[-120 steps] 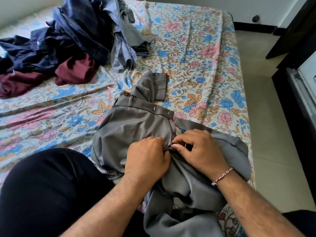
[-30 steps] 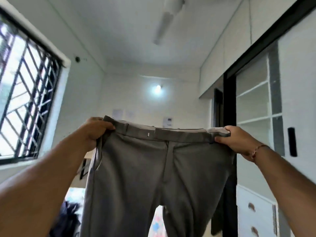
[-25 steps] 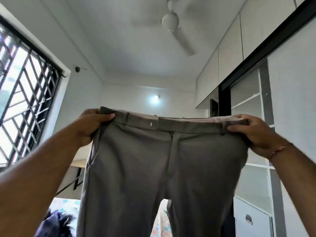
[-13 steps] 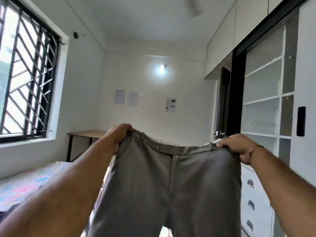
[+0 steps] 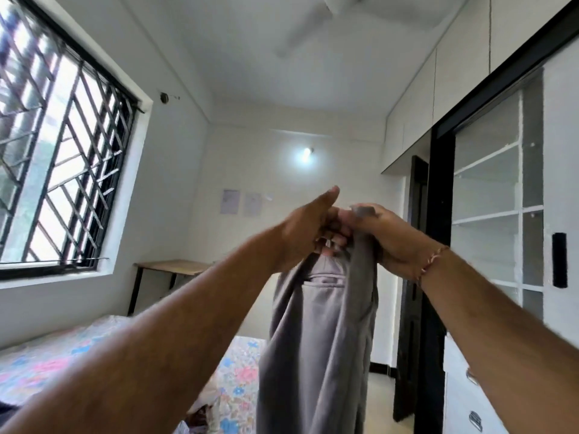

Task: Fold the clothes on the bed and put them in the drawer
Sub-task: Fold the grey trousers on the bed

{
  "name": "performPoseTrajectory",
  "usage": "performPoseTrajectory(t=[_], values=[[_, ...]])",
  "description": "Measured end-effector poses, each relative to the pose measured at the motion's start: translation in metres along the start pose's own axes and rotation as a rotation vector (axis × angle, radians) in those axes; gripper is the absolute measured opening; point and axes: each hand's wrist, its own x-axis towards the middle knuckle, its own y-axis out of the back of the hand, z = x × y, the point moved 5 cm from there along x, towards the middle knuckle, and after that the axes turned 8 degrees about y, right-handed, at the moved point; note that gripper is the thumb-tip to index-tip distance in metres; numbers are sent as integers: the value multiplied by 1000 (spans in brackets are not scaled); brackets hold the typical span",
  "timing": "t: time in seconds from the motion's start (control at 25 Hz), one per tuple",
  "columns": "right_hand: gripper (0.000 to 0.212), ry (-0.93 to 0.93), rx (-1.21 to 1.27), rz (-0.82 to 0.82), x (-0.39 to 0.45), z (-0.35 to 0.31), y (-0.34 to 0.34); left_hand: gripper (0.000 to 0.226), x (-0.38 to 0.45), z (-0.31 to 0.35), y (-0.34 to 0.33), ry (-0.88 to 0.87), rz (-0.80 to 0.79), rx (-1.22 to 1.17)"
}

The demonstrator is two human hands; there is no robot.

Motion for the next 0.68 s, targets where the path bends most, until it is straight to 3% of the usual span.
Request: performPoseTrajectory(t=[0.08,0.16,0.2,0.24,0.28,0.32,0.36,0.4,0.48,0.56,0.68], values=[[33,80,-131,165,3,5,23,57,-2,0,23,-89,78,194],[35,98,-171,302,1,8,37,57,-5,-8,66,-188,483,546],[37,109,-140,307,-1,9,43,76,-12,-17,85,-152,635,601],[38,112,-95,291,-3,9,46,103,-18,-32,97,-55,629,493],[38,113,-61,273,-6,9,49,122,-19,-52,101,69,493,268],[39,115,-46,246,-8,9,51,123,-19,-69,95,145,323,91],[39,115,-52,204,-8,9,53,101,-19,-77,83,159,195,1],[42,113,-67,138,-10,9,55,68,-16,-79,74,118,177,-45],[51,60,-145,-11,-14,10,64,24,-12,-68,61,8,323,-82],[50,-50,-381,-111,-22,10,80,18,-6,-60,56,-37,459,-49],[40,-149,-819,-49,-34,7,122,16,16,-53,33,4,341,68]])
